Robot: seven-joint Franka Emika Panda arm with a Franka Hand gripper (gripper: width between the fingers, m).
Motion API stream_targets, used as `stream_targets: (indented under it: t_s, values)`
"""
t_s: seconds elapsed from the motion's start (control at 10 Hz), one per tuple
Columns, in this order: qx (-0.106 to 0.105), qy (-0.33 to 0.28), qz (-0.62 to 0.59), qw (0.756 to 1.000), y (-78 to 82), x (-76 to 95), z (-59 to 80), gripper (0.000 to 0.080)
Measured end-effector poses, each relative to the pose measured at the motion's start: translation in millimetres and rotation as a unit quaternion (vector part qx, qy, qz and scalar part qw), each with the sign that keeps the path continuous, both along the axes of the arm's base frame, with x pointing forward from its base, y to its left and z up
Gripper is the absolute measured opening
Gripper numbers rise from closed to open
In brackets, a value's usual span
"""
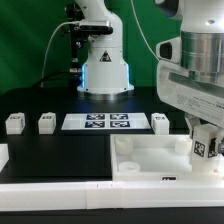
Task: Assemble one leg
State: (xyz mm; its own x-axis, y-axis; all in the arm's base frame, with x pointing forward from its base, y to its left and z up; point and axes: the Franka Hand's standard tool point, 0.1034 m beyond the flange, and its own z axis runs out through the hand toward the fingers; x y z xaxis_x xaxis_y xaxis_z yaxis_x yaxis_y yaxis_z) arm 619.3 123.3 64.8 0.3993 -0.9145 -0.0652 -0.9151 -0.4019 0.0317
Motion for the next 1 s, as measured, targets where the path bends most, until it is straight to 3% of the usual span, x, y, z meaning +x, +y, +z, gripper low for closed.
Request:
stream_targets:
  t_s: [0.4,0.7,0.9,1.0]
  values:
    - [-0.007,0.006,-0.227,0.974,0.0,2.6,1.2,0.0291]
    - [-0.007,0.006,-0.232,0.973,-0.2,2.7,1.1,0.0291]
    - [-0.006,0.005,-0.211,0.977,1.2,2.3,0.9,0.0529]
    - [-0.005,0.004,-0.190,0.982,1.3,2.3,0.8,0.0529]
